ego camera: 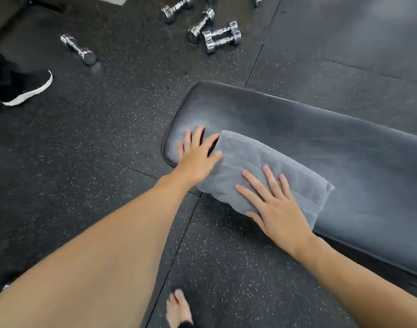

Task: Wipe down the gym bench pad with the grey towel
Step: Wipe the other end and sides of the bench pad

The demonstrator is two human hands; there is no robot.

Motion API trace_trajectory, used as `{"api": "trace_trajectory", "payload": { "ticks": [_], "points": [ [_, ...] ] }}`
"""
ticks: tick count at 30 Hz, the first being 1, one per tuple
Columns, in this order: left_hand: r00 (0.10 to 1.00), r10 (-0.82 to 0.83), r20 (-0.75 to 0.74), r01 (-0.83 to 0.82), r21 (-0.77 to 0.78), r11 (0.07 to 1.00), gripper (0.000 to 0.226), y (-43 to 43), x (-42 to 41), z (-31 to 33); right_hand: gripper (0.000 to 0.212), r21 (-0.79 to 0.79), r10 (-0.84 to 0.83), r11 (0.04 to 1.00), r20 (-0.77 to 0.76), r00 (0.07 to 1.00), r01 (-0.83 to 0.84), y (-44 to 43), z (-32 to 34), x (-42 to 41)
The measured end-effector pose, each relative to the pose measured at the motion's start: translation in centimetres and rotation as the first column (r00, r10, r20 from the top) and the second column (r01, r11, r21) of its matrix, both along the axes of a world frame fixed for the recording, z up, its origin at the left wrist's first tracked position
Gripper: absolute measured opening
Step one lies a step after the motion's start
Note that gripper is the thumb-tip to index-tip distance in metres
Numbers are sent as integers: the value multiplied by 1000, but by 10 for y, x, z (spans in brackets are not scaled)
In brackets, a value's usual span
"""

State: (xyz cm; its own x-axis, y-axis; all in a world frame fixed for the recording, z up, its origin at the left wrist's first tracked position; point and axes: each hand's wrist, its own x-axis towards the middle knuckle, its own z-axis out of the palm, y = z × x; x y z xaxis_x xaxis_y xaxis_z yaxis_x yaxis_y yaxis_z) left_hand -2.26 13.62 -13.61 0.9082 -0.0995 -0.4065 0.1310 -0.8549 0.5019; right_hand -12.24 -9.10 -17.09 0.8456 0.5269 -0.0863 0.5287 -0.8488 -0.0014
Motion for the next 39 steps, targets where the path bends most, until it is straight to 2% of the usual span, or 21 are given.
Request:
{"api": "trace_trajectory", "payload": {
  "ticks": [3,5,9,12,15,22,23,26,28,31,33,37,39],
  "points": [
    [996,-20,89,2,197,980,65,-11,-8,-25,59,-23,-14,1000,150,989,17,21,-14,5],
    [983,-5,185,-35,212,977,63,-13,-10,-35,67,-49,-43,997,235,971,56,35,-23,7],
    [978,20,209,-42,100,994,52,-8,-10,-38,88,-48,-141,985,341,930,167,76,-39,16],
    [942,38,333,-65,71,995,48,-7,-10,-38,71,-2,-215,972,403,890,236,110,-44,29],
    [911,24,412,-65,85,994,46,-8,-8,-41,59,41,-221,973,453,864,228,114,-50,35],
    [918,214,335,-157,-188,969,35,-16,-18,-26,69,82,-211,977,473,855,196,78,-58,16],
    [919,184,348,-140,-147,979,33,-15,-18,-28,73,82,-216,976,478,852,201,66,-59,11],
    [905,50,422,-80,52,995,52,-13,-18,-41,78,60,-224,973,490,843,224,27,-59,-9],
    [871,-36,491,-17,104,994,55,-25,-21,-47,77,35,-225,970,493,840,239,-2,-58,-23],
    [780,-248,574,247,81,966,48,-69,-26,-44,74,-6,-233,961,514,825,275,-49,-55,-45],
    [751,-287,594,342,21,939,44,-97,-24,-42,73,-4,-259,952,527,809,307,-82,-54,-62],
    [729,-248,638,335,-17,942,45,-114,-15,-50,78,16,-309,936,509,804,351,-139,-53,-94],
    [728,-229,646,324,-30,945,45,-113,-14,-52,82,78,-371,920,497,785,385,-155,-56,-108]
  ]
}}
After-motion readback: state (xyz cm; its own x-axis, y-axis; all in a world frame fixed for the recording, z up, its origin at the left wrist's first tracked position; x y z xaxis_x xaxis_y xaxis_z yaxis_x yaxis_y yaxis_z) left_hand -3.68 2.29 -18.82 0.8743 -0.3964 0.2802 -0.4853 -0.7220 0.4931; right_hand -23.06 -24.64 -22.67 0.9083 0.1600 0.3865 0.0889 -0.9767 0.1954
